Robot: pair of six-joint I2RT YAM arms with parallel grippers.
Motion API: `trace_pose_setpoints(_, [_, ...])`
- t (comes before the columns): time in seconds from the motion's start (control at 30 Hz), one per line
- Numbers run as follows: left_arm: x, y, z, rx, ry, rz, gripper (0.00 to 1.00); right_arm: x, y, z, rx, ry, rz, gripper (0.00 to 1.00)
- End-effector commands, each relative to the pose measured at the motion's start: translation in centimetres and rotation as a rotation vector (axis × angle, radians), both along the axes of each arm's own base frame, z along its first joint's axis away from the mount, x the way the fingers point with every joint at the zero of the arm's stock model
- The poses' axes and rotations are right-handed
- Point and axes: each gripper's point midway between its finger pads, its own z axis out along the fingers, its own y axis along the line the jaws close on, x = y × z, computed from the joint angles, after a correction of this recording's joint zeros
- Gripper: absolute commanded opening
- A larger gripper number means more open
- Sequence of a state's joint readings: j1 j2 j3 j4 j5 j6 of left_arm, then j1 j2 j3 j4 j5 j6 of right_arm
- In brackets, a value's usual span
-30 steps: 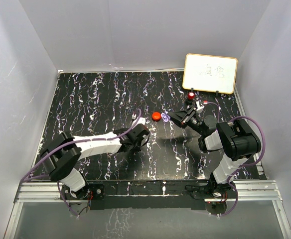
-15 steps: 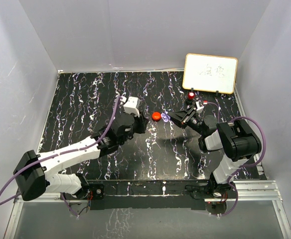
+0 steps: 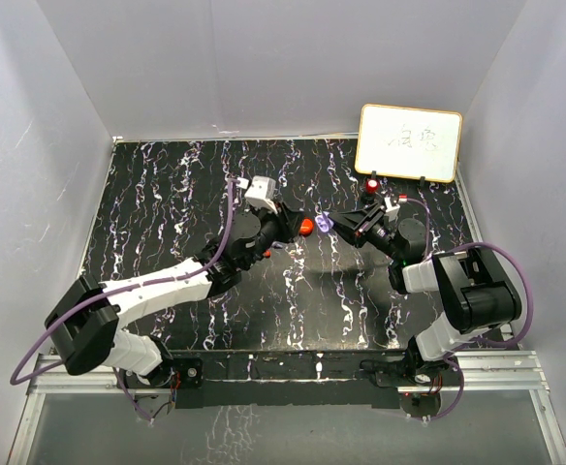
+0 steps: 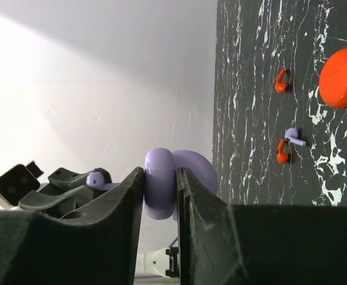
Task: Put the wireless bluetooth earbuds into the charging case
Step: Place the earbud in the charging case.
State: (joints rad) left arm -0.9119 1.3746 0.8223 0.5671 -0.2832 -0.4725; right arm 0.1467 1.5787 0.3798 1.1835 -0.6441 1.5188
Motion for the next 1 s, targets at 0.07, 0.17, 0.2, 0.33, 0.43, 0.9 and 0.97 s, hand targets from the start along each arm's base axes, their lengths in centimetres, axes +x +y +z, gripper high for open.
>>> trace_pose_setpoints(0.07, [1.3,-0.1,5.1,-0.227,-0.118,0.018,0.00,0.8,-0.7,2.2,0.104,-0.005,-0.044,0.00])
trace_pose_setpoints(0.17, [1.8,-0.2,5.0,-0.276,-0.101,0.009,0.00,0.7,-0.6,2.6,0.152,0.003,-0.037,0.00])
trace_pose_setpoints(0.2, [1.9,-0.2,5.1,-0.296,-0.098,0.007,0.00,0.6,-0.7,2.7,0.167,0.005,-0.036,0.00])
trace_pose_setpoints(0.33, [2.4,-0.4,5.4,-0.321,-0.098,-0.004,0.00,0.7,-0.7,3.2,0.200,0.012,-0.035,0.00])
trace_pose_setpoints(0.43, [2.5,-0.7,5.4,-0.323,-0.111,-0.013,0.00,0.7,-0.7,3.7,0.210,0.010,-0.038,0.00])
trace_pose_setpoints(0.9, [2.9,-2.1,4.0,-0.360,-0.084,-0.041,0.00,1.5,-0.4,4.2,0.164,0.018,-0.082,0.00])
trace_pose_setpoints(0.97, [3.0,-2.0,3.9,-0.361,-0.081,-0.035,0.00,1.5,-0.2,4.3,0.162,0.015,-0.078,0.00])
